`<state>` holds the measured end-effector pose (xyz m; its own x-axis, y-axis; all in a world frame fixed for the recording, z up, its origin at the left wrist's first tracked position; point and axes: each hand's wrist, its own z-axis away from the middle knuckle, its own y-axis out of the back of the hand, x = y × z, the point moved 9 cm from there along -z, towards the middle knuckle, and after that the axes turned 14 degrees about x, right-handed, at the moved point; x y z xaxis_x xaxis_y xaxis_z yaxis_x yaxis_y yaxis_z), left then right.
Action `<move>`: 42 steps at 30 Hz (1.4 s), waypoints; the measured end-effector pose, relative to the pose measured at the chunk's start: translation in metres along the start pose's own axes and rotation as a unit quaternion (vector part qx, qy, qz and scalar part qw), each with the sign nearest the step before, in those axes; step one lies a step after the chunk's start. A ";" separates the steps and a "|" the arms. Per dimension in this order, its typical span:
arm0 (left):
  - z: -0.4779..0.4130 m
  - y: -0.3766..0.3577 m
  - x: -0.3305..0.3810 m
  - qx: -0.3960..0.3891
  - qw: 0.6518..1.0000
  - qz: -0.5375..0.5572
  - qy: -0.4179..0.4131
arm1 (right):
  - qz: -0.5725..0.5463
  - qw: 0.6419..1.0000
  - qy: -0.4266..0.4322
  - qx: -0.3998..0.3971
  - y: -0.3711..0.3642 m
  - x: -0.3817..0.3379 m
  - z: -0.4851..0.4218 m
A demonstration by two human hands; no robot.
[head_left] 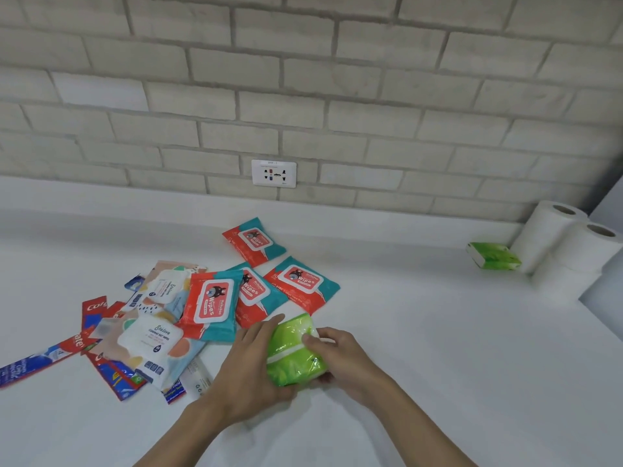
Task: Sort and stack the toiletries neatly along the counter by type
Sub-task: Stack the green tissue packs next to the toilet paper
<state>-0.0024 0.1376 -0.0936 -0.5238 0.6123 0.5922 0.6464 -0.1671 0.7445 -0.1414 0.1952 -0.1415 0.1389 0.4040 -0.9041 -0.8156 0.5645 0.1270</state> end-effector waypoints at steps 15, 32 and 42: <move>-0.051 -0.042 0.040 -0.009 0.866 0.384 0.319 | -0.115 0.993 0.013 0.035 0.095 -0.031 -0.013; -0.187 -0.148 0.168 -0.035 0.864 0.428 0.262 | -0.250 0.961 0.029 0.112 0.269 -0.076 -0.065; -0.258 -0.220 0.241 -0.056 0.866 0.431 0.247 | -0.326 0.932 0.027 0.157 0.367 -0.093 -0.109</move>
<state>-0.4139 0.1229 -0.0355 -0.0640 -0.1790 0.9818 0.8725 -0.4875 -0.0320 -0.5144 0.2864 -0.0552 0.5122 -0.1314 -0.8487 -0.3616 0.8634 -0.3519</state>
